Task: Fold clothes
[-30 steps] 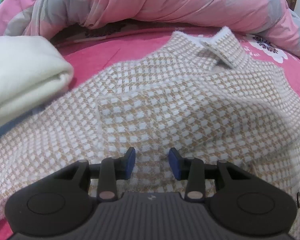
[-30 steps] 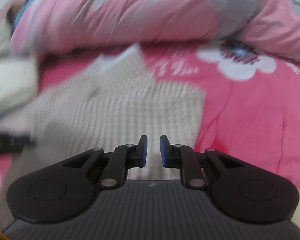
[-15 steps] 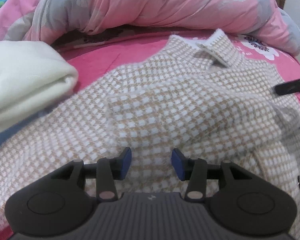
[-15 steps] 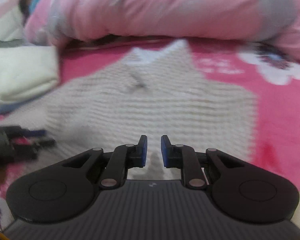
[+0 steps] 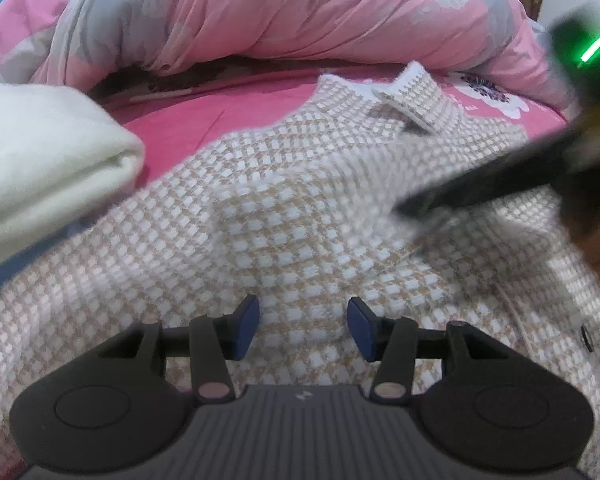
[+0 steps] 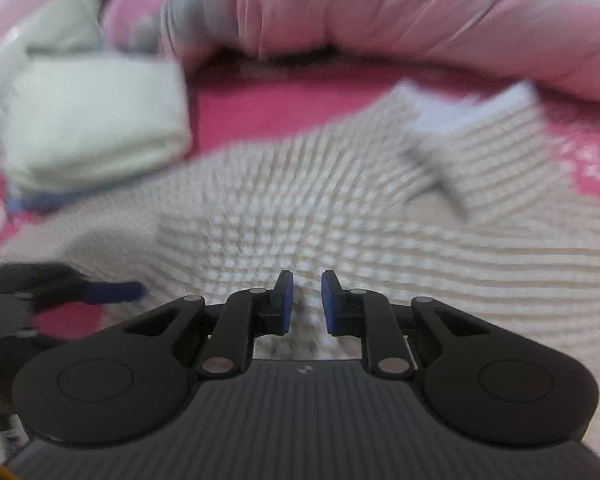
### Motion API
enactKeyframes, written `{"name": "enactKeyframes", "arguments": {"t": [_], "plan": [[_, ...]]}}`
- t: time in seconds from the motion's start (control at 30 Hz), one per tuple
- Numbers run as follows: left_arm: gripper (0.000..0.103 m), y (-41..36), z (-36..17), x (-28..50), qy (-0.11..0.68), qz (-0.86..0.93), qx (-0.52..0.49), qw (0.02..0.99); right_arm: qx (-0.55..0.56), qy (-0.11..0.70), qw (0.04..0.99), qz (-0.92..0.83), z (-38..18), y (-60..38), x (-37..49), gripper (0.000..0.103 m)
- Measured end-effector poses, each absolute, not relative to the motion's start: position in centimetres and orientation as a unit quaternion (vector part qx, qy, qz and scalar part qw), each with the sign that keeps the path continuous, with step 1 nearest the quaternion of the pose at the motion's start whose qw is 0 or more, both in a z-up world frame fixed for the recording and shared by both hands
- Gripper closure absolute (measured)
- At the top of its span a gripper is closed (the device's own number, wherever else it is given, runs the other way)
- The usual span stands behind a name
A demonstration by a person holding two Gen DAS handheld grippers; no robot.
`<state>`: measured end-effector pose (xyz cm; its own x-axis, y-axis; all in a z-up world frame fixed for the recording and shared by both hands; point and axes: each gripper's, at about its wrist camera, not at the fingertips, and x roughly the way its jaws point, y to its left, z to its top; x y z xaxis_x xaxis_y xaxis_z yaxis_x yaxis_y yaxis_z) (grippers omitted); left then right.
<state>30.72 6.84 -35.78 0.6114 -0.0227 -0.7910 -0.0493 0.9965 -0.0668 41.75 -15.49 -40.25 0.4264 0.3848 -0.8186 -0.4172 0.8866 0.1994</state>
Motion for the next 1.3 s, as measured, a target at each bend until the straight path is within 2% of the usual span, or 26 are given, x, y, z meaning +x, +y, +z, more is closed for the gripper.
{"name": "enactKeyframes", "arguments": {"t": [0.07, 0.13, 0.3, 0.47, 0.57, 0.73, 0.93, 1.13, 1.3], "plan": [[0.053, 7.2, -35.7, 30.6, 0.439, 0.005, -0.053, 0.897, -0.006, 0.473, 0.852, 0.225, -41.3, -15.2, 42.4, 0.088], [0.053, 7.6, -35.5, 30.3, 0.436, -0.001, -0.067, 0.897, -0.004, 0.485, 0.851, 0.201, -39.7, -14.7, 42.5, 0.086], [0.053, 8.6, -35.4, 29.3, 0.431, -0.009, -0.088, 0.898, 0.007, 0.431, 0.861, 0.270, -36.0, -12.3, 41.3, 0.085], [0.052, 9.7, -35.5, 27.9, 0.444, -0.012, -0.109, 0.889, -0.045, 0.458, 0.845, 0.272, -41.3, -8.3, 43.1, 0.086], [0.052, 10.5, -35.5, 26.6, 0.445, -0.013, -0.125, 0.886, -0.025, 0.475, 0.845, 0.245, -40.2, -8.6, 43.6, 0.087], [0.052, 11.4, -35.7, 24.7, 0.454, 0.007, -0.158, 0.877, -0.014, 0.445, 0.856, 0.262, -37.4, -8.1, 41.7, 0.084], [0.052, 11.8, -34.4, 22.4, 0.451, 0.049, -0.173, 0.874, -0.057, 0.476, 0.834, 0.274, -40.9, -6.2, 42.9, 0.082], [0.049, 11.8, -32.5, 20.0, 0.440, 0.102, -0.172, 0.875, -0.033, 0.488, 0.832, 0.261, -37.3, -7.5, 41.7, 0.080], [0.046, 11.4, -31.0, 17.8, 0.426, 0.144, -0.189, 0.873, -0.059, 0.476, 0.830, 0.285, -34.2, -8.1, 38.0, 0.080]]}}
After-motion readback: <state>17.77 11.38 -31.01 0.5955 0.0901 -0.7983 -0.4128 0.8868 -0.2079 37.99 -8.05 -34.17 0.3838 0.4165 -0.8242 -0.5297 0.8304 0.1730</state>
